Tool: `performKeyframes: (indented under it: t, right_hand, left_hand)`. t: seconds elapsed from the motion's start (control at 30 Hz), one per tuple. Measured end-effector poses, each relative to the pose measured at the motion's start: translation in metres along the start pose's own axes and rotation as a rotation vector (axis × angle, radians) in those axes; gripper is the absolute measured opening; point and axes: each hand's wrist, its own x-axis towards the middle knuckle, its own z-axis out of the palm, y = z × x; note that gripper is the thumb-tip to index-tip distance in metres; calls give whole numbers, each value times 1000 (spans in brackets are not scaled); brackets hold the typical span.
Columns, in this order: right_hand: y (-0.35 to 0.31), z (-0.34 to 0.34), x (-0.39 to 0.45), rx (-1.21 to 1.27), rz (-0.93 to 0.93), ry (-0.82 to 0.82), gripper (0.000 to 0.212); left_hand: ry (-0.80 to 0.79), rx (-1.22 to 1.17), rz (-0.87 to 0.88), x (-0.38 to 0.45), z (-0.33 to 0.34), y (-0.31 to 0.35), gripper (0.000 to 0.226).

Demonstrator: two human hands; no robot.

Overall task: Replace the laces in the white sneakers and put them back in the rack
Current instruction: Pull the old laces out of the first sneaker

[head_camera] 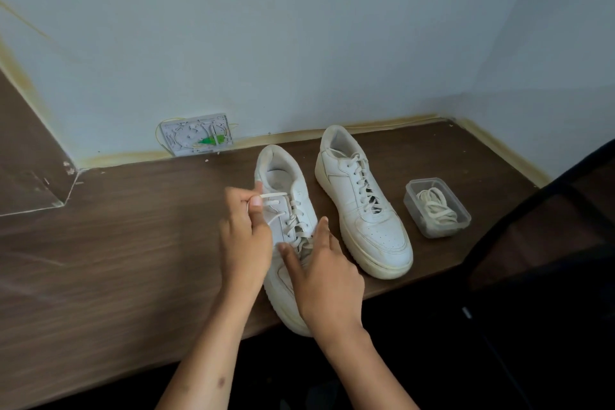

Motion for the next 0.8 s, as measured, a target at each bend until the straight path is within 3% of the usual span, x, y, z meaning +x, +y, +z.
performKeyframes:
  t: [0.1,0.23,0.37,0.47,0.6,0.67,0.8]
  right_hand:
    - [-1,1,-2,12,15,25,84]
    - [1,5,1,91,62,45,87]
    - [3,7,-1,116,49,40,91]
    - [9,4,0,191,81,50,87]
    - [14,1,2,237,47,155,63]
    - [13,-1,4,192,-6,210,55]
    - [12,-3,18,229,-216,314,41]
  left_hand:
    - [-37,12,22,3,1,-1,10]
    - [56,-200,-103,14,-4,-7,22]
    - [-32,-111,-177,9,-6,-7,9]
    - [-3,-34,-124,5,-11,-4,27]
    - [53,-19,-95,5,-19,-6,50]
    - [46,36,-12,4,-24,-14,49]
    - [-139,204,155,-11,-29,-22,39]
